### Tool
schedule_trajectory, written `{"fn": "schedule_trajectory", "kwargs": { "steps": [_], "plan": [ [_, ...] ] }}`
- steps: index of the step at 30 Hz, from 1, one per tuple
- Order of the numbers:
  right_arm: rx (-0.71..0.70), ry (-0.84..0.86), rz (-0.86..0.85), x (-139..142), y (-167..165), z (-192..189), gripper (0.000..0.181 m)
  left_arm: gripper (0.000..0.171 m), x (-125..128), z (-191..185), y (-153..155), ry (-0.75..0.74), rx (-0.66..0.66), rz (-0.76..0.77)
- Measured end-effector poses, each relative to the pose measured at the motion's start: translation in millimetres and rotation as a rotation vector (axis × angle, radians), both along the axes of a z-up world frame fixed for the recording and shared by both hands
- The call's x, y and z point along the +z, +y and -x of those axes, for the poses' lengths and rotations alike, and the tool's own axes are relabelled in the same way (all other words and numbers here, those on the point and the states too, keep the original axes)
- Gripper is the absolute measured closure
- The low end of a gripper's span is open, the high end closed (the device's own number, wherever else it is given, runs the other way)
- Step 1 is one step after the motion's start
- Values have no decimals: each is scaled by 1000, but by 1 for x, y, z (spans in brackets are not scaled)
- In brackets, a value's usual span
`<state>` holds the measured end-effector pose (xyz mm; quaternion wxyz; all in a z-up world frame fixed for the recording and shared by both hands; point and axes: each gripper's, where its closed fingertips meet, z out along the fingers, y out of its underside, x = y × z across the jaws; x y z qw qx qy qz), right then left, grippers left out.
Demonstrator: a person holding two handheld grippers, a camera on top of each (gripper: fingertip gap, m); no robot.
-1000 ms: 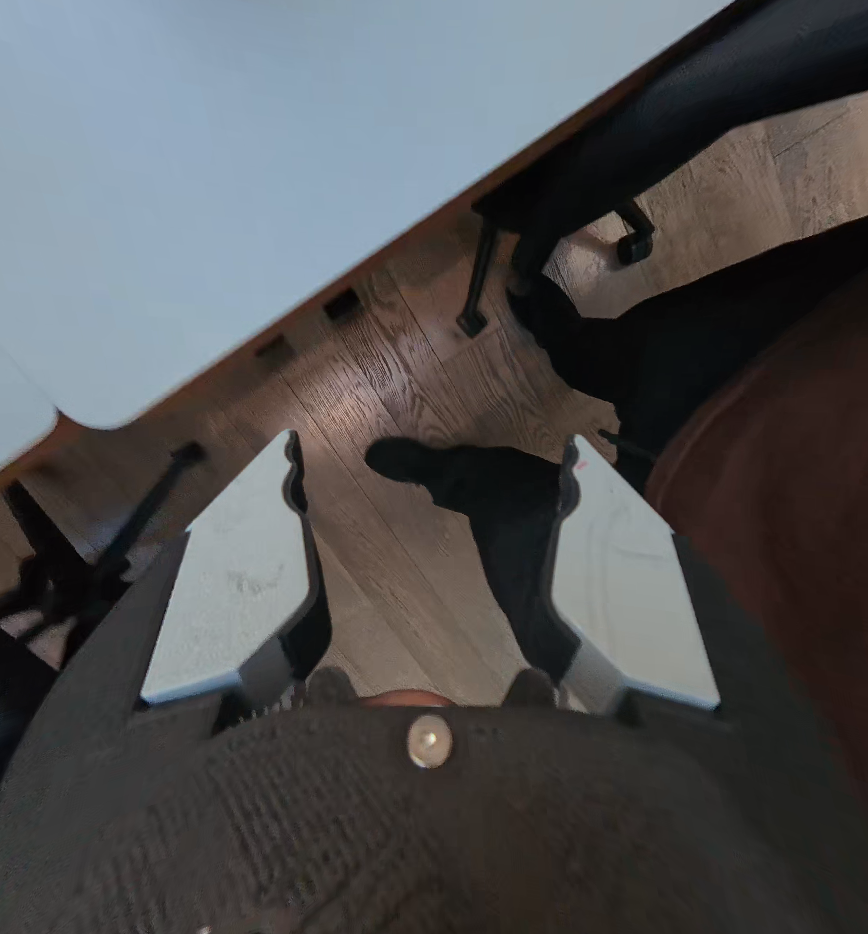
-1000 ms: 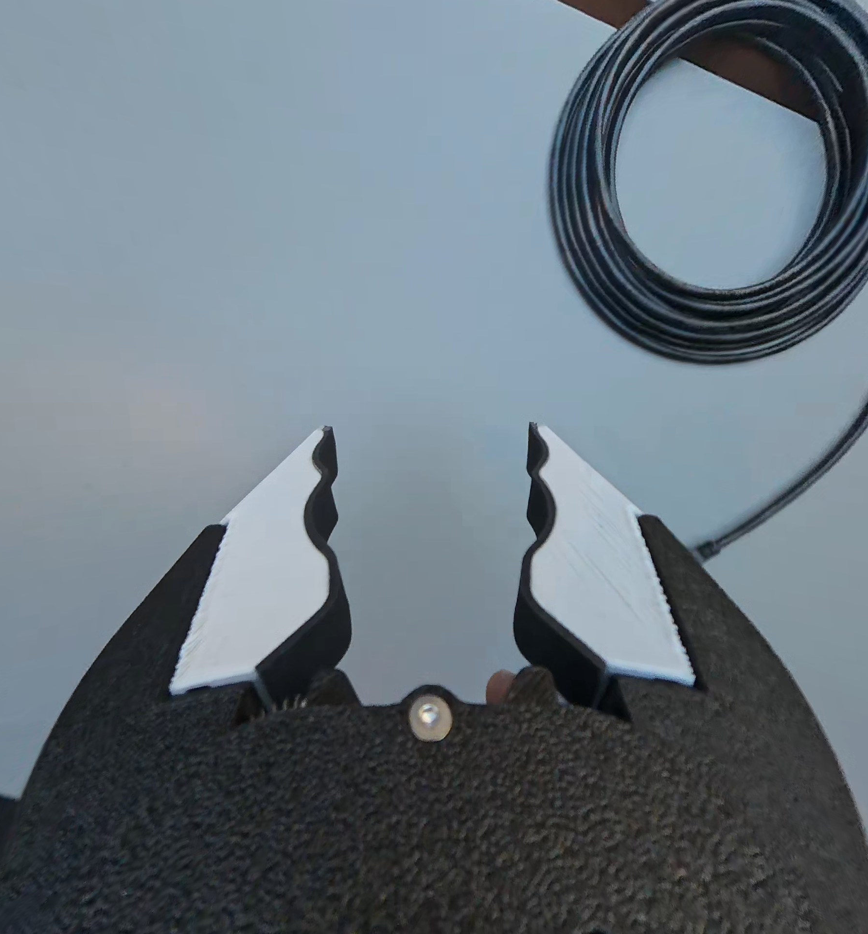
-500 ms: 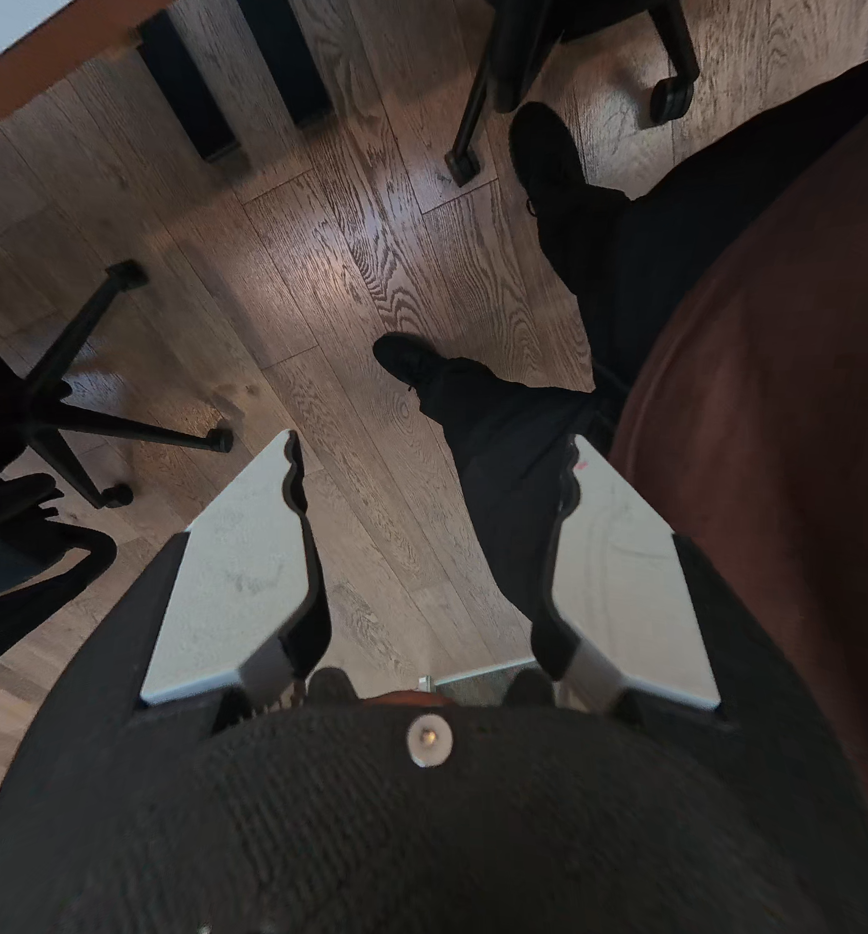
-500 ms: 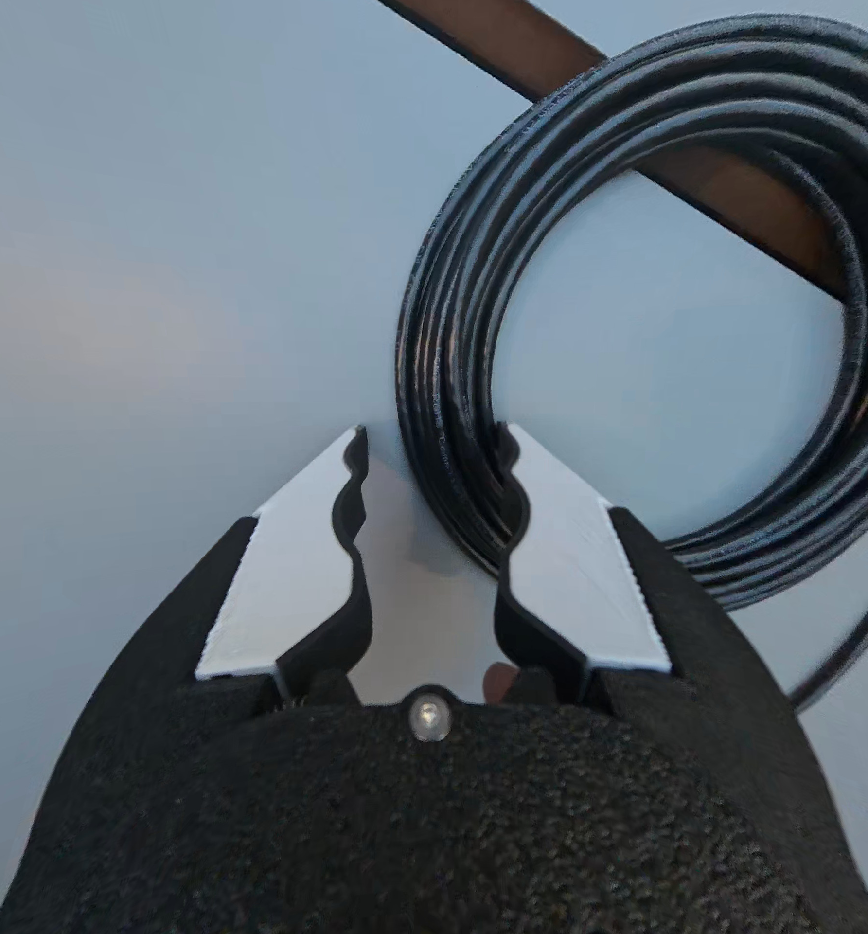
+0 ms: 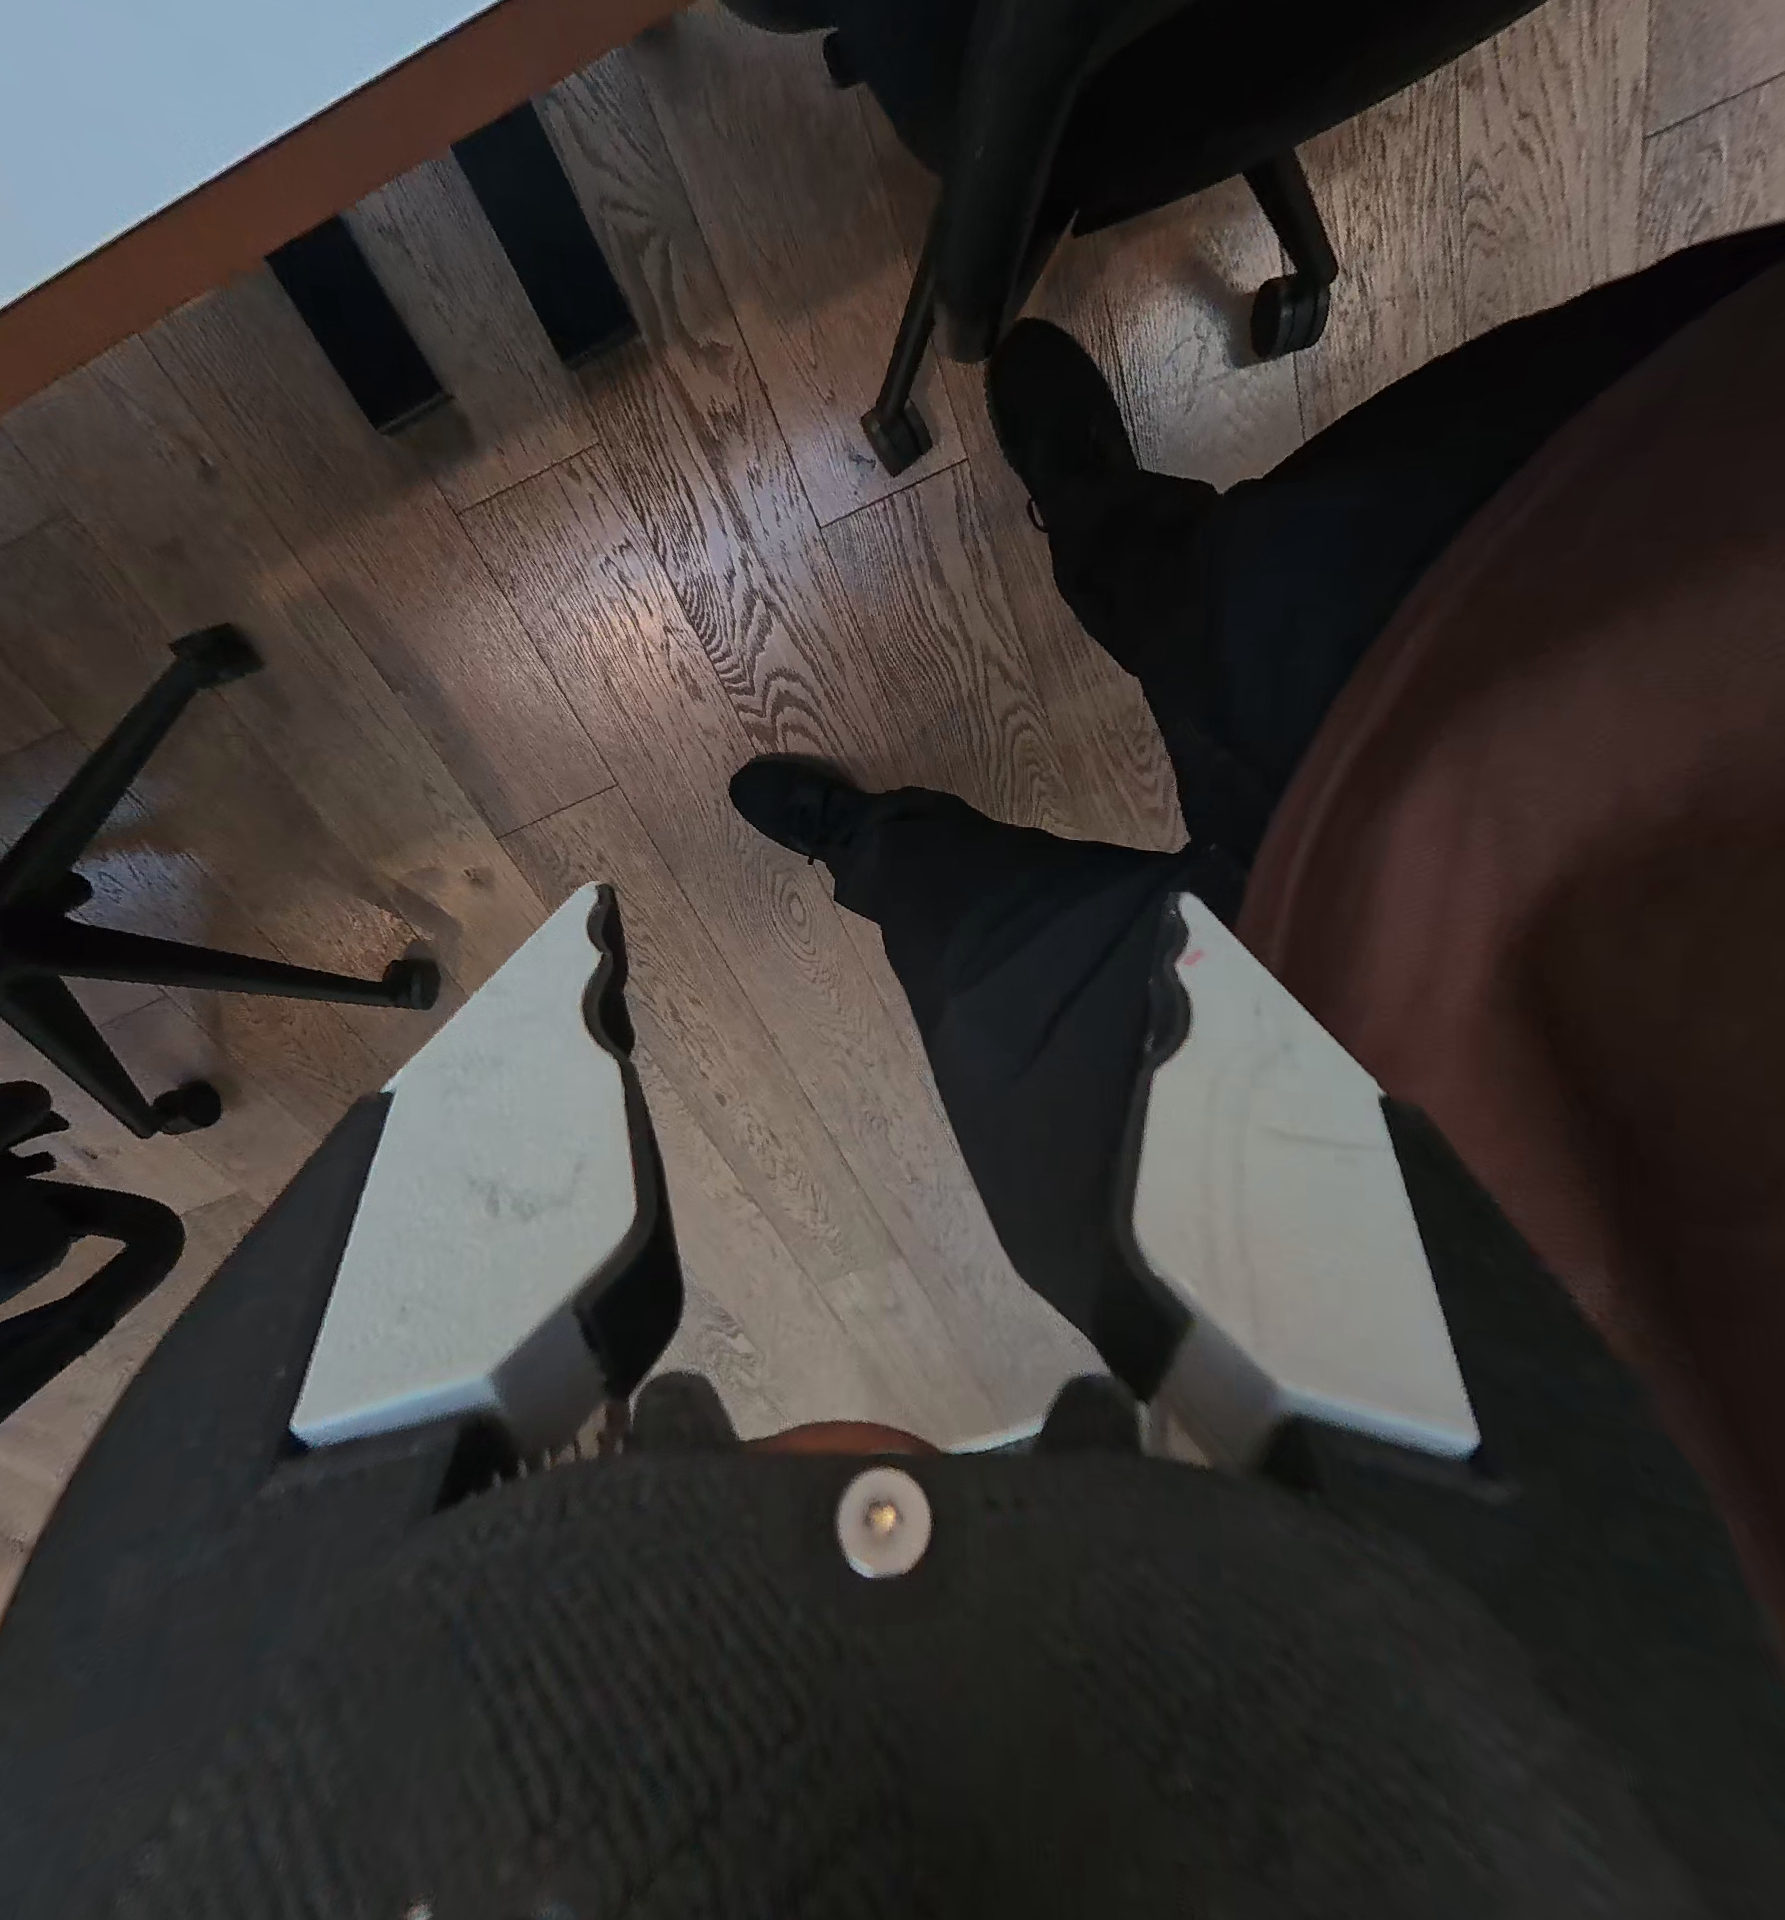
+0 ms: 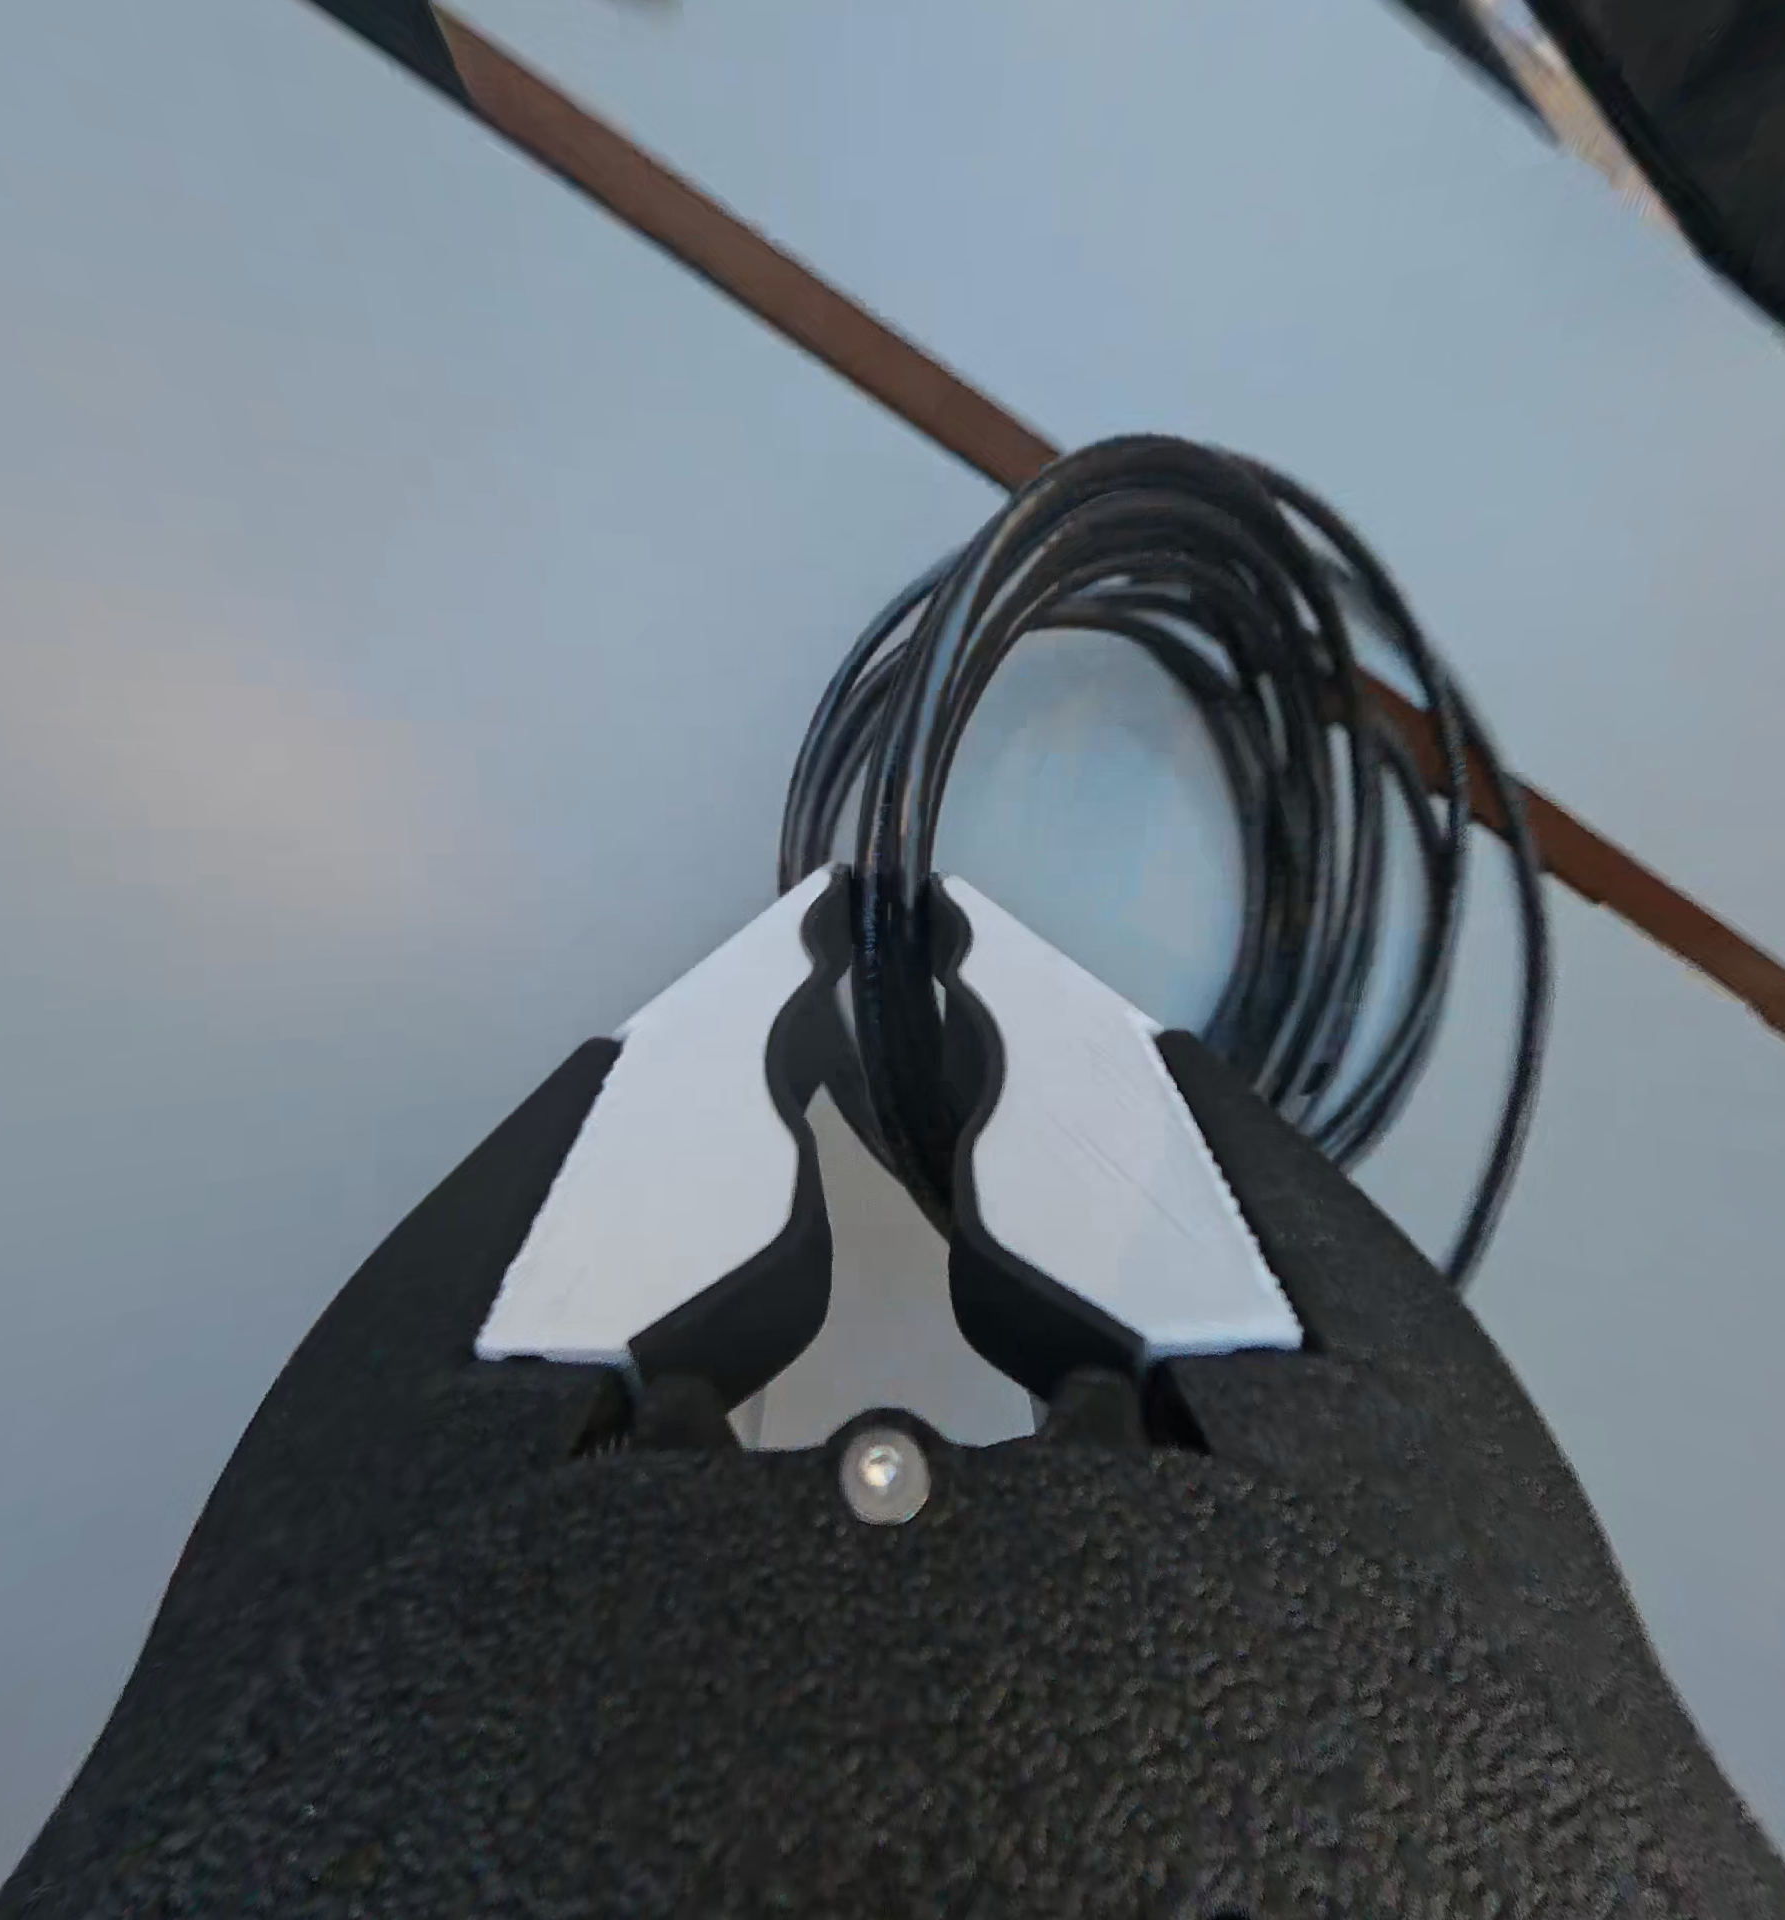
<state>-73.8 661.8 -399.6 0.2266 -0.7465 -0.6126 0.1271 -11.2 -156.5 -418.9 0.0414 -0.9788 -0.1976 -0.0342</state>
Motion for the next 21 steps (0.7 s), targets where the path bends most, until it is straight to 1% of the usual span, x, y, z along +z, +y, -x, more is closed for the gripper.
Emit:
{"fn": "schedule_trajectory", "kwargs": {
  "steps": [1, 2, 3, 4, 6, 7, 8, 9, 10, 11, 12, 13, 14, 16, 17, 18, 19, 20, 21],
  "plan": [
    [16, 9, -8, 16, 5, 3, 171, 73, 0, 0, -1, -3, 16, -5],
    [40, 1, -4, 25, 5, 4, 171, 73, -1, -1, -3, -10, 36, -13],
    [67, -21, 34, 26, 0, 5, 171, 73, -3, -3, -3, -21, 57, -22],
    [78, -53, 84, 20, -8, 4, 171, 73, -5, -6, -4, -38, 77, -33],
    [72, -145, 171, -8, -25, -2, 170, 73, -10, -14, -4, -73, 106, -42],
    [61, -221, 193, -20, -31, -8, 158, 73, -12, -17, -4, -87, 110, -40],
    [57, -261, 182, -19, -32, -8, 129, 72, -13, -20, -4, -92, 105, -38],
    [62, -216, 150, -2, -30, 3, 125, 72, -13, -21, -4, -87, 94, -36],
    [80, -130, 111, 27, -28, 18, 138, 72, -12, -20, -4, -76, 79, -39],
    [91, -55, 51, 63, -22, 32, 147, 72, -10, -19, -5, -68, 66, -46],
    [91, 3, -10, 101, -14, 43, 140, 72, -10, -18, -5, -64, 58, -51],
    [91, 53, -49, 141, -10, 53, 127, 72, -11, -17, -7, -65, 57, -51],
    [103, 108, -67, 182, -11, 61, 123, 72, -12, -15, -8, -68, 58, -50],
    [132, 230, -122, 264, -23, 73, 123, 72, -15, -10, -8, -73, 61, -56],
    [153, 285, -153, 300, -33, 76, 123, 72, -17, -6, -6, -72, 58, -68],
    [179, 332, -170, 329, -48, 79, 122, 72, -18, -3, -4, -73, 52, -82],
    [209, 369, -166, 350, -67, 80, 120, 72, -19, 0, -1, -75, 41, -95],
    [246, 392, -141, 362, -91, 81, 118, 72, -21, 3, 1, -76, 27, -108],
    [288, 399, -99, 363, -117, 82, 118, 72, -23, 6, 4, -78, 9, -121]
  ]
}}
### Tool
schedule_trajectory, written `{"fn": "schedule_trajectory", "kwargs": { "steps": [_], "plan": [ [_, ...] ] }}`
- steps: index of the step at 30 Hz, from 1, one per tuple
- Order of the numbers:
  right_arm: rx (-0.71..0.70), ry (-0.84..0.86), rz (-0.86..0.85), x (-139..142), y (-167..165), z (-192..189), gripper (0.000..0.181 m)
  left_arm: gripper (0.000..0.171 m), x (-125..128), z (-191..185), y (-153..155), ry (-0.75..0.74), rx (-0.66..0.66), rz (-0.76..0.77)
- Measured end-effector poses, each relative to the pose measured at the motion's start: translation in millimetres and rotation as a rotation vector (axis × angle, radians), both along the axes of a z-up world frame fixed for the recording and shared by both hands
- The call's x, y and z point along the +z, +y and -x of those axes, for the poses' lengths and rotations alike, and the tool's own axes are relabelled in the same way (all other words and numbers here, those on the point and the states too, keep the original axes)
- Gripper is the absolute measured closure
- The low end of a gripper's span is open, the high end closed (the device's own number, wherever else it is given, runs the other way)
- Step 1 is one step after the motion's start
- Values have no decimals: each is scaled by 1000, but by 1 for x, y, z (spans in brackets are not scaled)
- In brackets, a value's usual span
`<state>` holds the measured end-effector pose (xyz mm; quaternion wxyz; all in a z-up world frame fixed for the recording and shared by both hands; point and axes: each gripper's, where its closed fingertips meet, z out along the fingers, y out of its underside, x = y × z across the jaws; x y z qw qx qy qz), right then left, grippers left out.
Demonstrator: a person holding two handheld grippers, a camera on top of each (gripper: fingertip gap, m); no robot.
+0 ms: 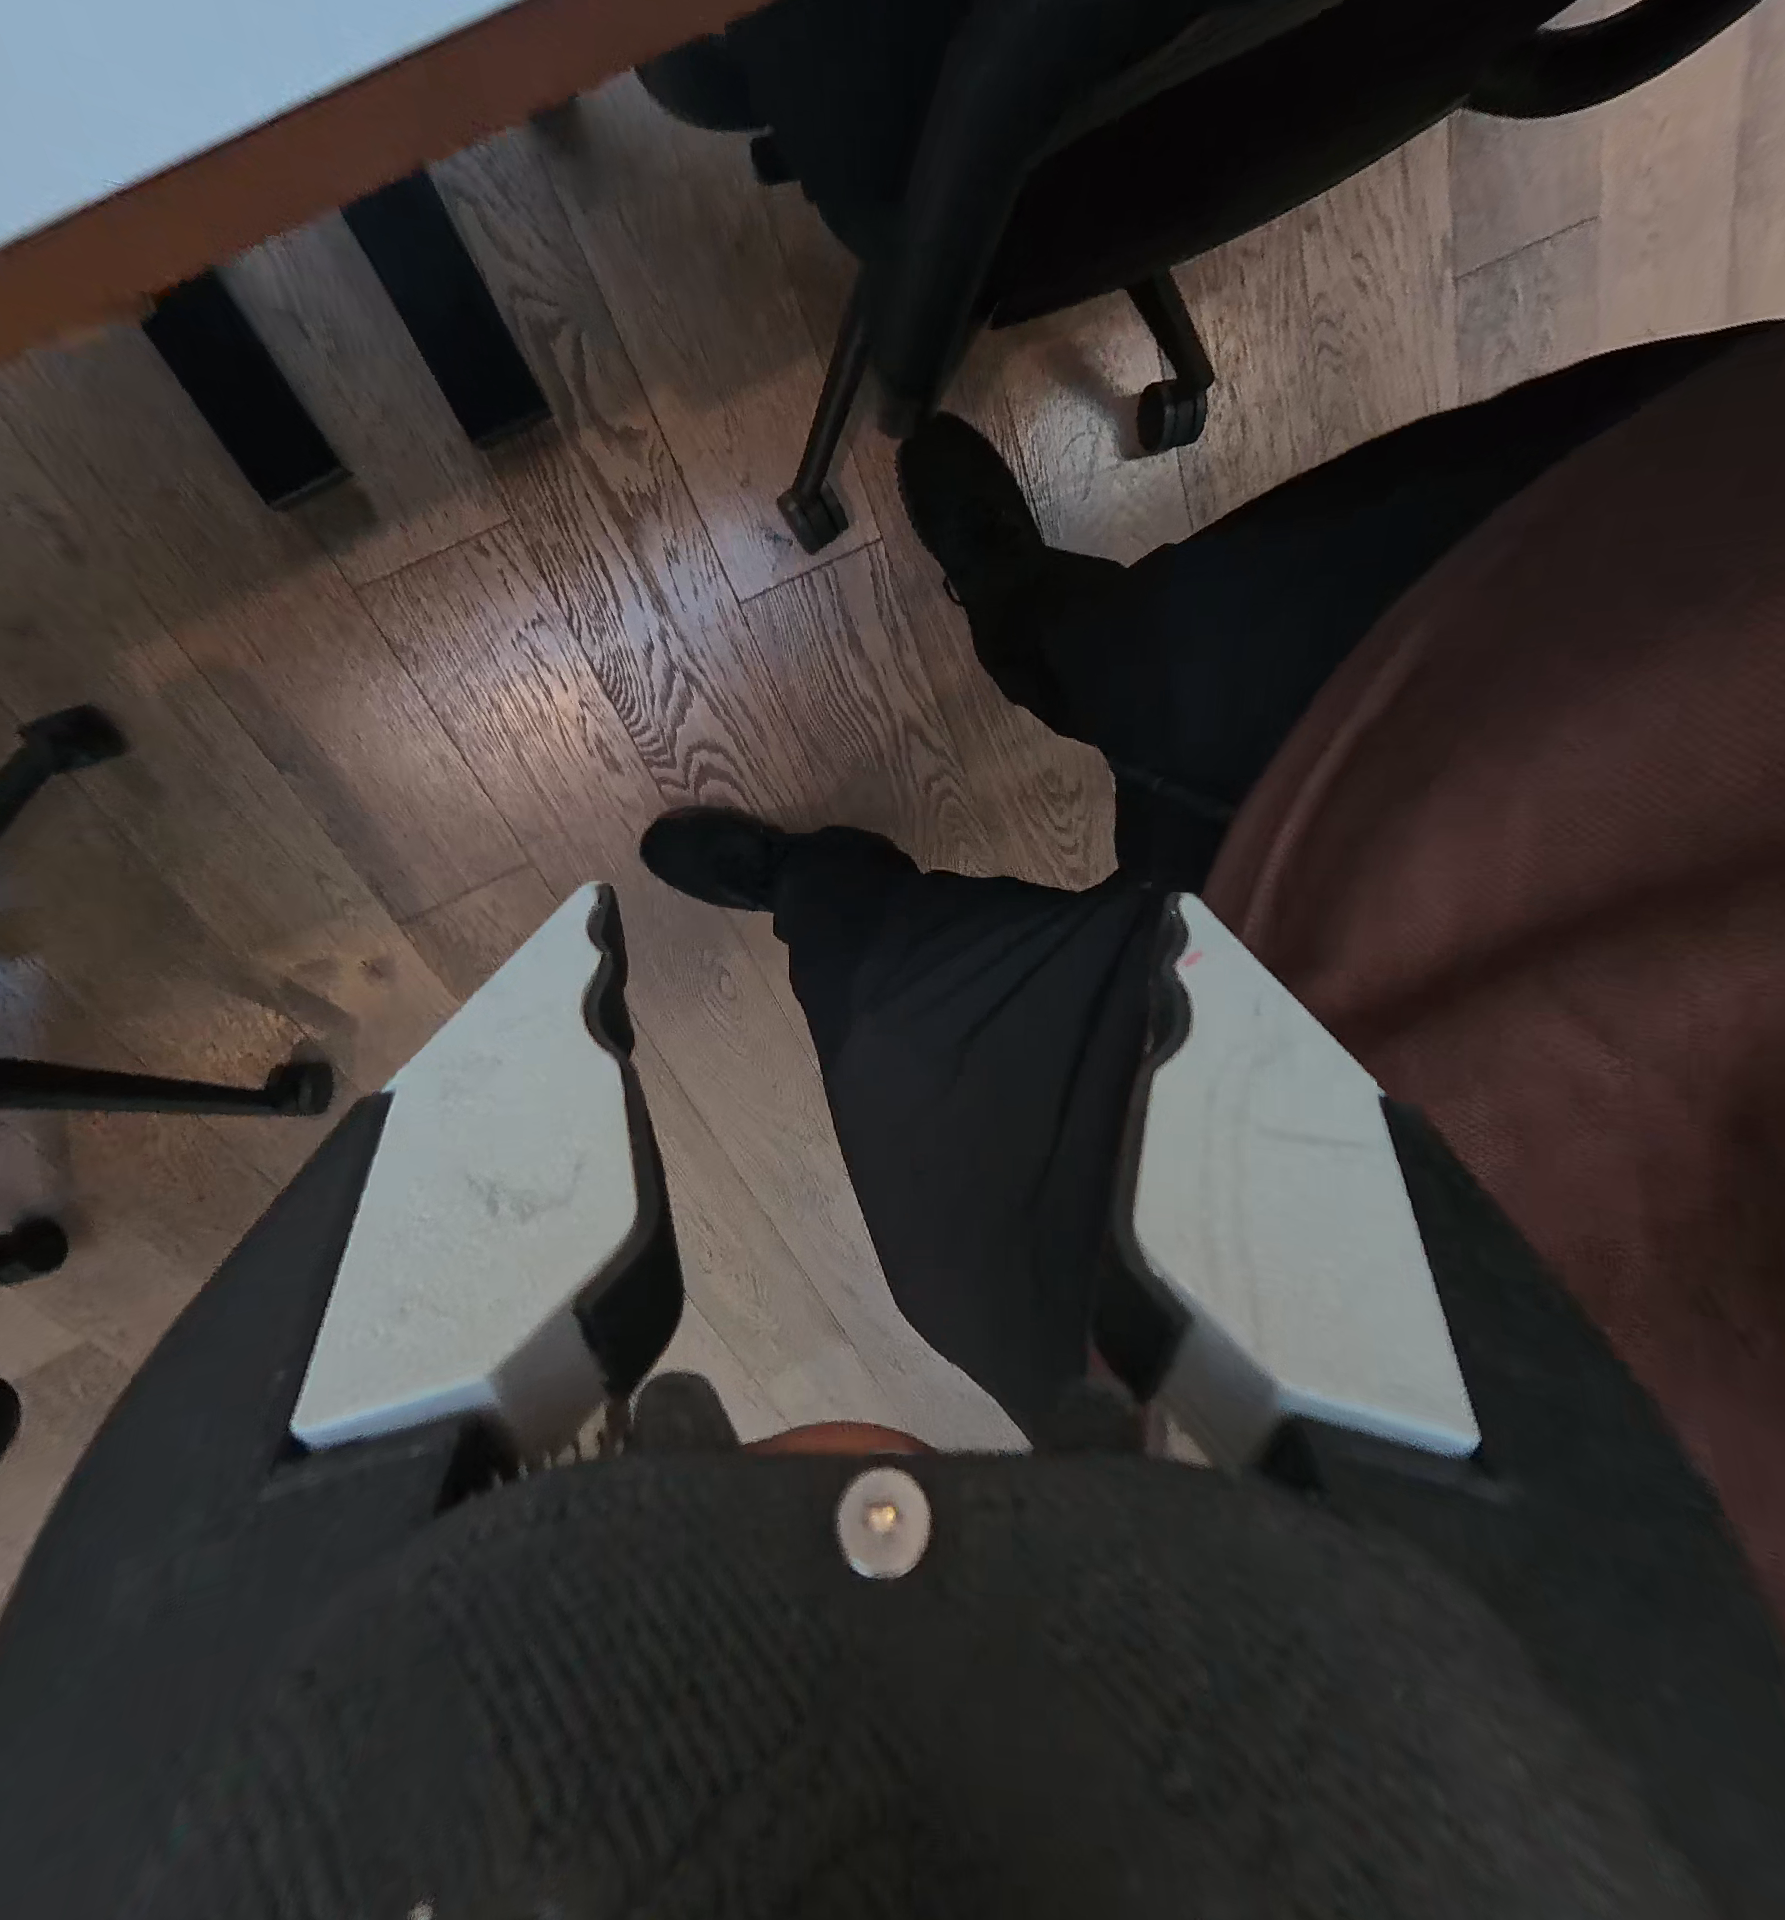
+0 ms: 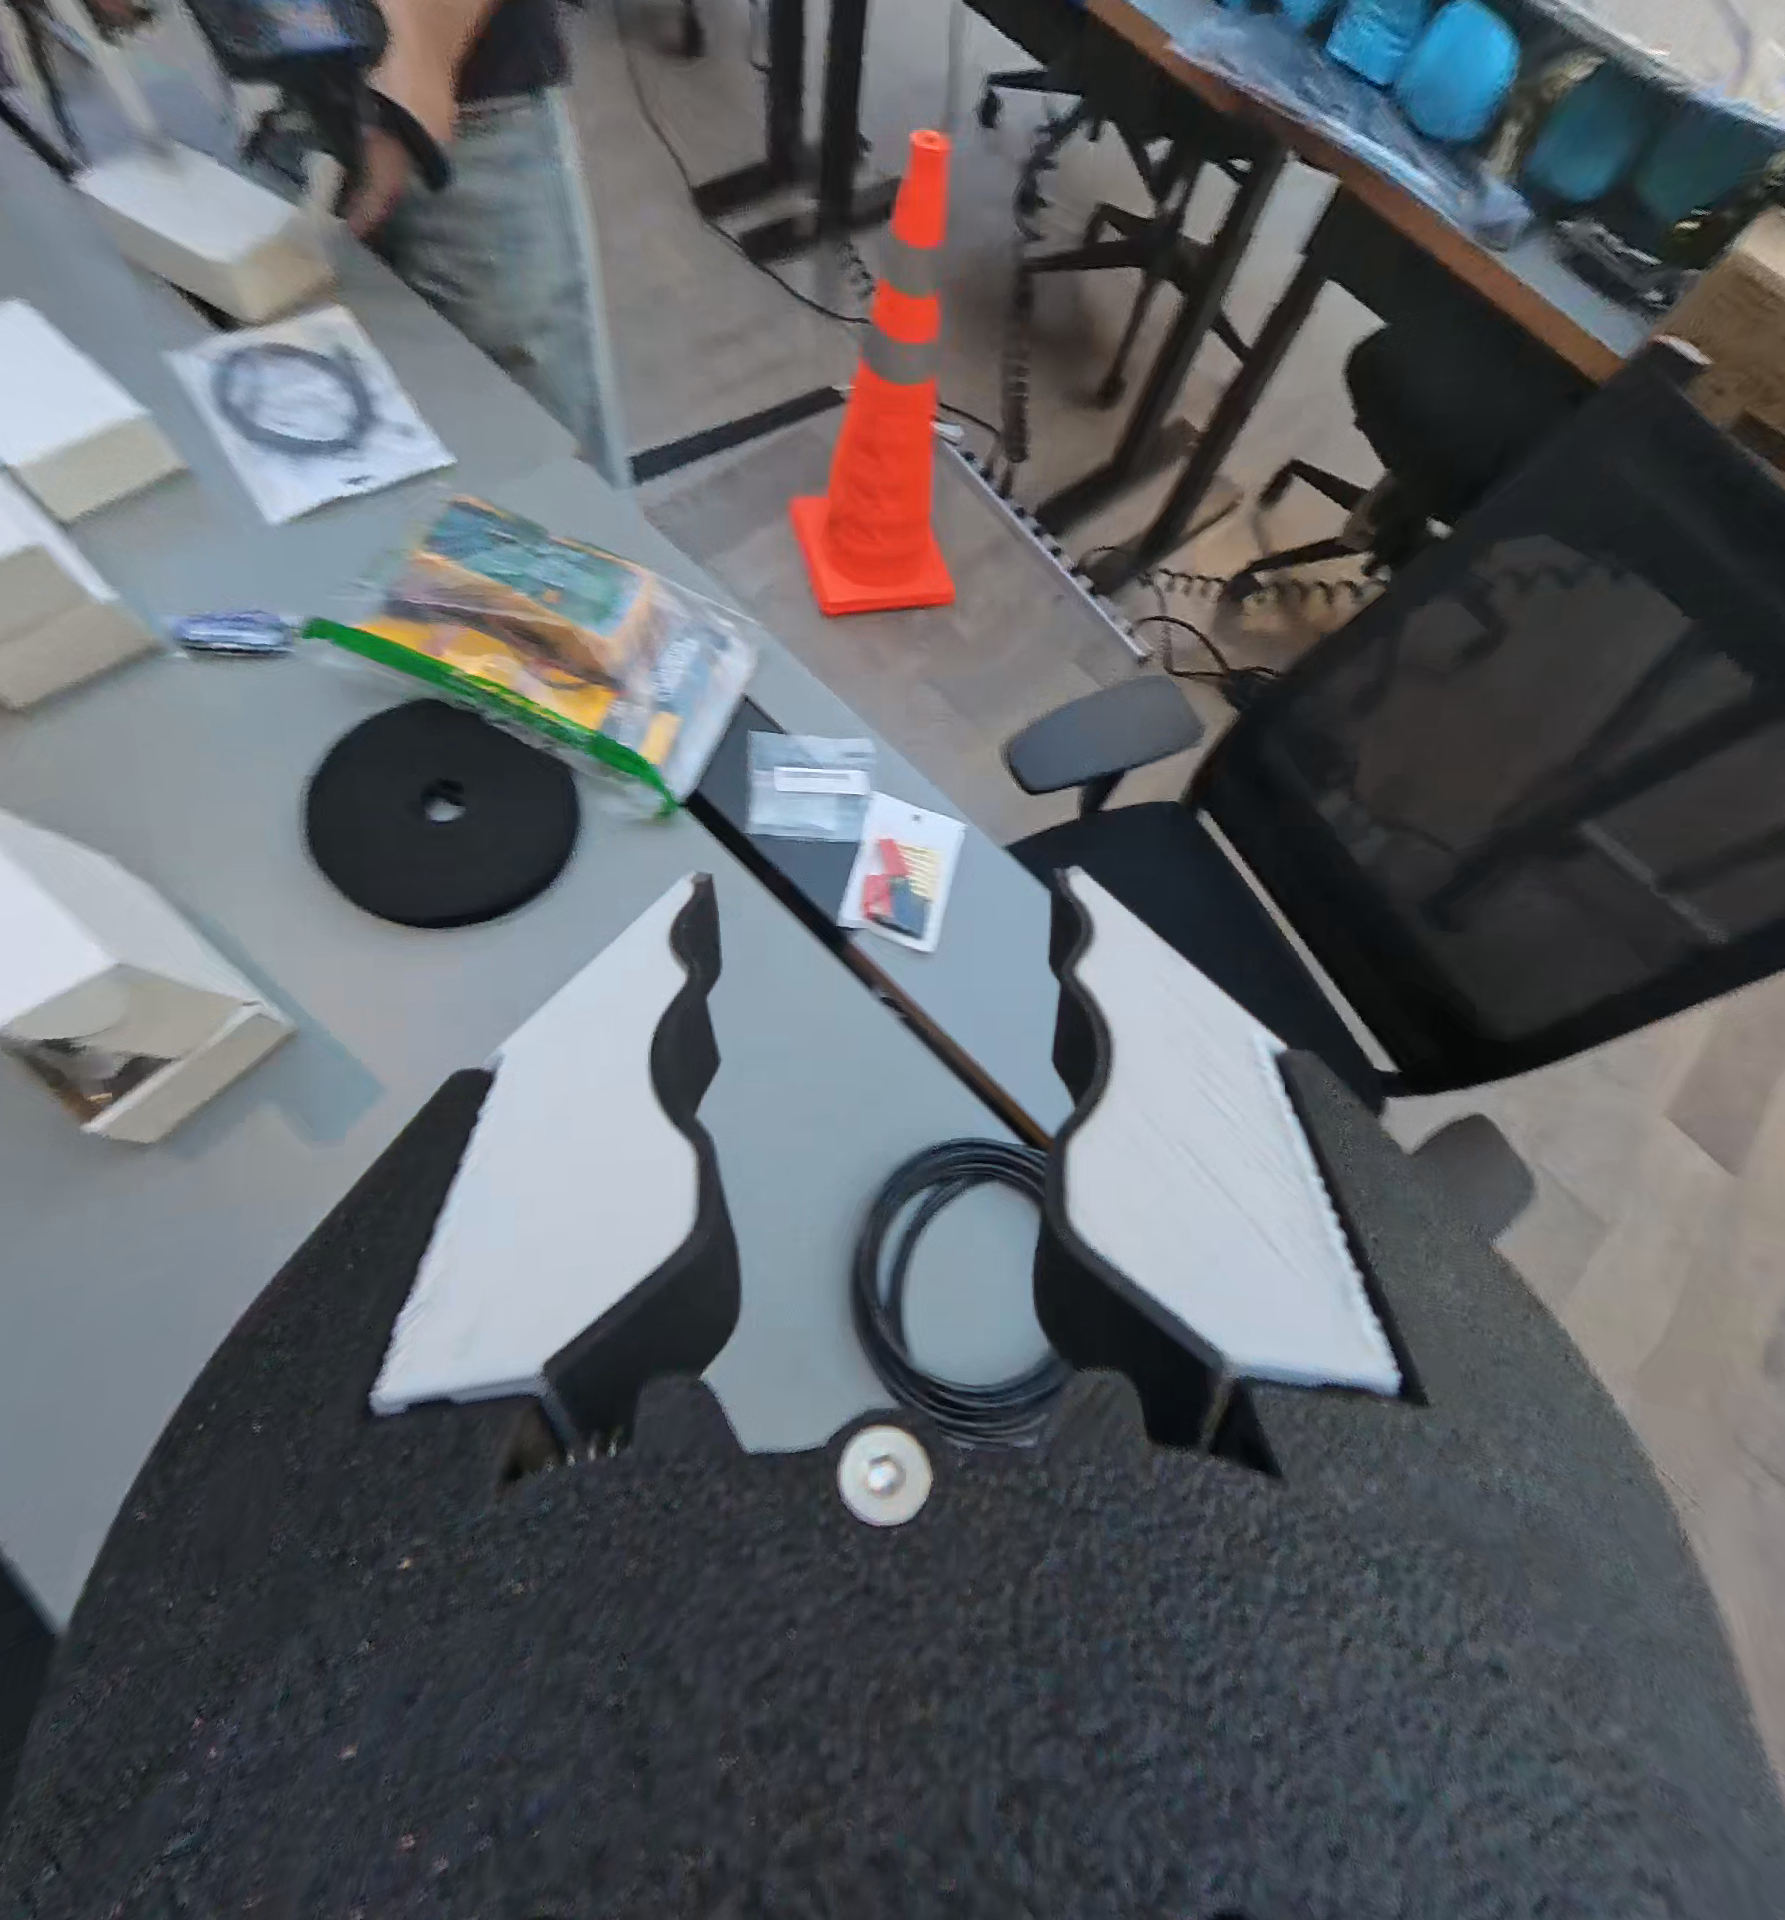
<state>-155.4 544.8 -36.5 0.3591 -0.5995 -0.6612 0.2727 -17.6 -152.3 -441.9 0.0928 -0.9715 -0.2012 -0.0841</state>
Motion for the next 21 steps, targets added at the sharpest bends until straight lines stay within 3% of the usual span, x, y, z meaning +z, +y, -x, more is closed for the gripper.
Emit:
{"fn": "schedule_trajectory", "kwargs": {
  "steps": [3, 8, 11, 15, 18, 21],
  "plan": [
    [96, -85, 128, -50, -80, -5, 118, 72, -7, 15, 9, 3, -58, -53],
    [140, -308, 470, -212, -227, -31, 119, 73, -4, 61, 28, -5, -89, -212],
    [125, -426, 589, -273, -306, -49, 121, 73, 12, 101, 45, -8, -135, -352],
    [99, -528, 530, -296, -353, -40, 116, 78, 60, 172, 86, 11, -212, -551],
    [93, -562, 424, -292, -351, -15, 114, 79, 100, 230, 125, 37, -260, -613],
    [132, -610, 330, -297, -351, 7, 108, 88, 118, 269, 165, 27, -333, -603]
  ]
}}
